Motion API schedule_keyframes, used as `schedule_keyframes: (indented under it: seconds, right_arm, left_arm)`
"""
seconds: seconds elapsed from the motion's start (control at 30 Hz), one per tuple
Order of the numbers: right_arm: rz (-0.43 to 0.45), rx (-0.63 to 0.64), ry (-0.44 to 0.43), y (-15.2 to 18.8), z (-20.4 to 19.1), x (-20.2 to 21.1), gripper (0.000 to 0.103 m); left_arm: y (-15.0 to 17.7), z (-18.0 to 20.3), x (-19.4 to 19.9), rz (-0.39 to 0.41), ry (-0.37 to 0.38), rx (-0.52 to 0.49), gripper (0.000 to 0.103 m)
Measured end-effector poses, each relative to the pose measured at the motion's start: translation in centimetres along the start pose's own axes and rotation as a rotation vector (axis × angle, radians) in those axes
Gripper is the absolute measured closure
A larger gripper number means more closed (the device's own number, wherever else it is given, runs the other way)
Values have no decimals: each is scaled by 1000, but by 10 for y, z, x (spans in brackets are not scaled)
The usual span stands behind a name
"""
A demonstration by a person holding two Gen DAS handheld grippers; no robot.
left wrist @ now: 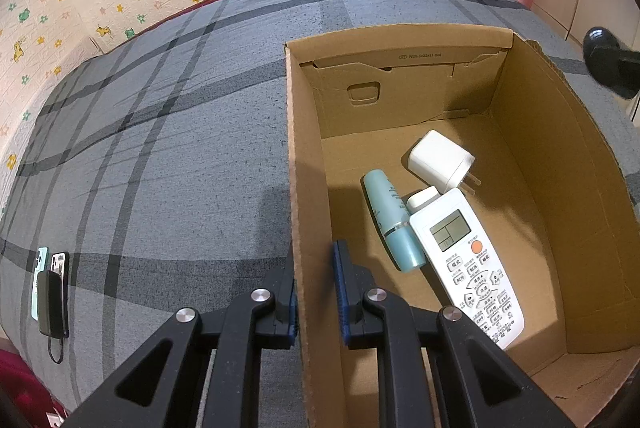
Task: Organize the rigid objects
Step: 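Lift the black object with the right gripper and carry it over the box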
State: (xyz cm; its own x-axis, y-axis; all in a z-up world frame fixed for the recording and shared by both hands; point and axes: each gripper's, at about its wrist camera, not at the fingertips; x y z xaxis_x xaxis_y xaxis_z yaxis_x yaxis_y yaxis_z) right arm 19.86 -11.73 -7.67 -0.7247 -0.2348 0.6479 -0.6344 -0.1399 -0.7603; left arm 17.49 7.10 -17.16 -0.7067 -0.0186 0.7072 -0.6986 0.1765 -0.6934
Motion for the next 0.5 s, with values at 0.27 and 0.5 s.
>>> schedule_keyframes:
  seconds: [0.27,0.5]
  right_arm:
    - [-42,27,-50,12,-31,-17,50]
    - [-108,46,-75,26,-51,-41,50]
  left_arm:
    - [0,1,1,2,0,0,87]
    - [0,0,1,2,3,3,87]
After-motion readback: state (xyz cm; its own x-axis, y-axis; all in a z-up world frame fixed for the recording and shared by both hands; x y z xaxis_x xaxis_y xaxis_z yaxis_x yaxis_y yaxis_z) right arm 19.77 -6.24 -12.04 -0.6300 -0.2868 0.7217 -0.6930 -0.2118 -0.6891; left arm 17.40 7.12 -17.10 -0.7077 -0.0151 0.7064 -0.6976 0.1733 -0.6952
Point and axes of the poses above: each gripper's, at about its wrist camera, not at the fingertips, and x roughly against the way its jaws point, z to its right, y to its underside, and after that the axes turned 15 degrees about z, right-handed
